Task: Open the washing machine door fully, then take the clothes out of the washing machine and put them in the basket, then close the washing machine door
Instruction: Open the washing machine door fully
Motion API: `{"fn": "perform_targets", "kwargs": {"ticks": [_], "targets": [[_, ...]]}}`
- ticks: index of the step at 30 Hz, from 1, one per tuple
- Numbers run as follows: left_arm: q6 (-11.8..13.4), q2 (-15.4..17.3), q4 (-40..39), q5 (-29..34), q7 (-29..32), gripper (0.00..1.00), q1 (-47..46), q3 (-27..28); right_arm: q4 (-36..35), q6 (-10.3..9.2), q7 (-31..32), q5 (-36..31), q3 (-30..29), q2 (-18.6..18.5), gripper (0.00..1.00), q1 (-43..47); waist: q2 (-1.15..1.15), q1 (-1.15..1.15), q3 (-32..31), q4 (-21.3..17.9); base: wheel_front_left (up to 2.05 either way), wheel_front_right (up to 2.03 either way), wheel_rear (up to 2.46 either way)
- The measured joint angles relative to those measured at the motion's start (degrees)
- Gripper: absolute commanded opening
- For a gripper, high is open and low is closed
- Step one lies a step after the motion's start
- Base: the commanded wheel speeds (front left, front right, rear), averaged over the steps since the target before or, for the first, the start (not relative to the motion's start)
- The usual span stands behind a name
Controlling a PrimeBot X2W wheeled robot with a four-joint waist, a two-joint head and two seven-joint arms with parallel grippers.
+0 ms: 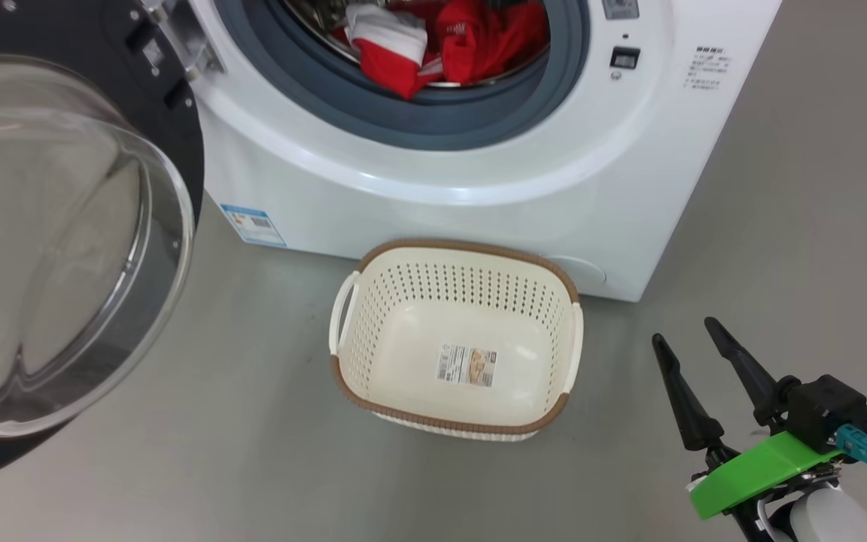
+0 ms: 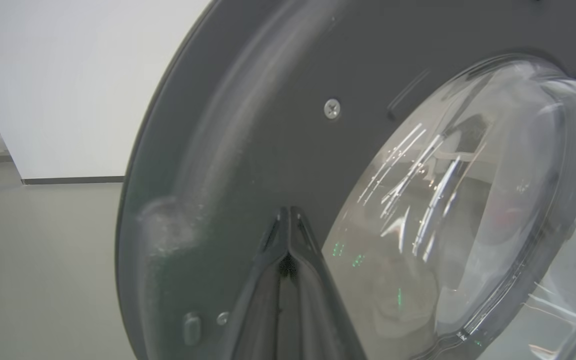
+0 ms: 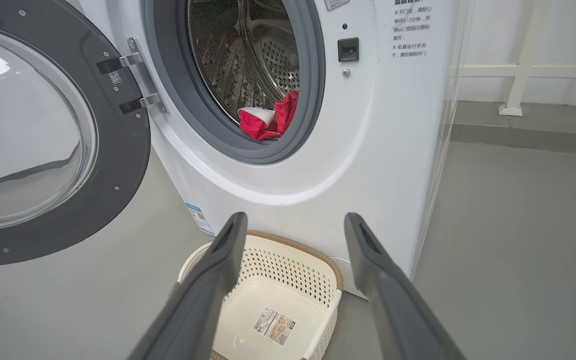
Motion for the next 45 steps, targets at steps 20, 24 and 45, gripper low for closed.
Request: {"fn": "perform_targets", "kwargs": {"ticks": [20,24,45], "targets": [[-0.1,-3.4,-12.4,-5.7,0.0,0.35,18.4,-18.0,0.6,0.01,0.0,0.3,-0.9,3.0,1.00,6.1,0.00,0.00,-9.5,-1.1,0.00,0.00,0.00],[-0.1,-4.1,-15.3,-7.1,0.0,0.42,21.6,-21.6,0.6,0.01,0.0,0.3,-1.6,3.0,1.00,7.1,0.00,0.00,-10.1,-2.5,0.00,0.00,0.00],[-0.1,-1.7,-20.7,-13.8,0.0,1.00,25.5,-39.1,-0.8,0.01,0.0,0.3,-7.6,3.0,1.00,8.2,0.00,0.00,-9.8,-12.0,0.00,0.00,0.00]]}}
